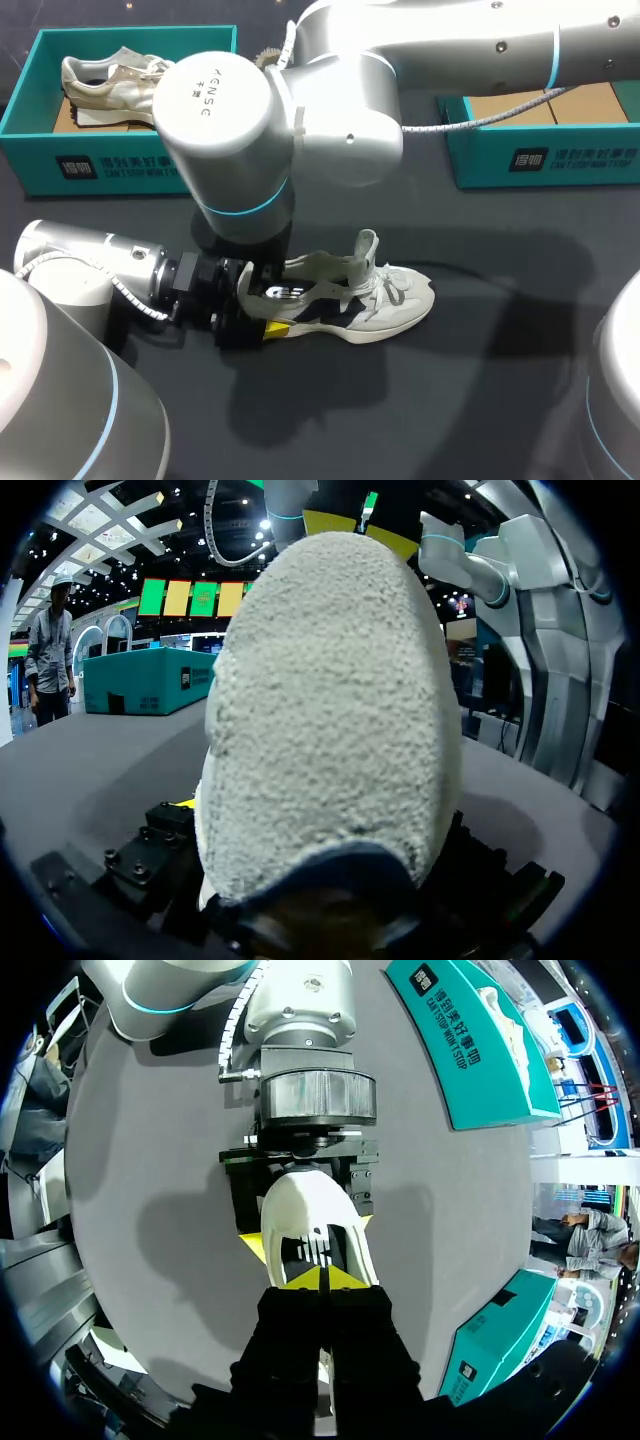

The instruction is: Take the shoe out of the shoebox, open the shoe tongue, remove and reinsert the insole, then place the shoe into the shoebox

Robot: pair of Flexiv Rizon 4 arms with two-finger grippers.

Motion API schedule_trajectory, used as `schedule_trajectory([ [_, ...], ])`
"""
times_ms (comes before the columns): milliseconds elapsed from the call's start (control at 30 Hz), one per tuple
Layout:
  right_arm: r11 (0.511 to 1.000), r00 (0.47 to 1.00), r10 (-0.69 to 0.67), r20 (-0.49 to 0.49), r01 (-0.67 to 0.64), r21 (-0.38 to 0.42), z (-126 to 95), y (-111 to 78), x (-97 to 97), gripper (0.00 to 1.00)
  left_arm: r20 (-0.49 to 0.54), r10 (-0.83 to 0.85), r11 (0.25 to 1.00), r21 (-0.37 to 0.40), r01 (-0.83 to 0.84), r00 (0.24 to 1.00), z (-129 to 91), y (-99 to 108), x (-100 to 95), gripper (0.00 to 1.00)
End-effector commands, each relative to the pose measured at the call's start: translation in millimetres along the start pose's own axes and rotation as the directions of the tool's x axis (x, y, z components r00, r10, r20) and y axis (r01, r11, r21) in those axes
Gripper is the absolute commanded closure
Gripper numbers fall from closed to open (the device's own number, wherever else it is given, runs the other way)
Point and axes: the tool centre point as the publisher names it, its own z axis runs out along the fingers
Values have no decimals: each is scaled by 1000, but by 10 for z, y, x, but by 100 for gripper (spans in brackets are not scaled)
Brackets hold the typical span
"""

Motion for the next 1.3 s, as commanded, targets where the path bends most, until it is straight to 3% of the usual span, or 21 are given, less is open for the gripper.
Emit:
schedule_trajectory([
  [33,1000,1000,4,-24,-5,-17,154,-54,-34,100,-1,0,1000,0,0,1000,6,20,-13,100],
  [633,1000,998,-3,-65,4,16,702,-146,-141,100,-1,0,1000,0,0,1000,6,20,-13,100],
  [933,998,998,39,-56,-36,45,717,-327,-183,100,-1,0,1000,0,0,1000,6,20,-13,100],
  [1300,997,995,79,-68,-78,18,676,-534,-239,100,-1,0,1000,0,0,1000,6,20,-13,100],
])
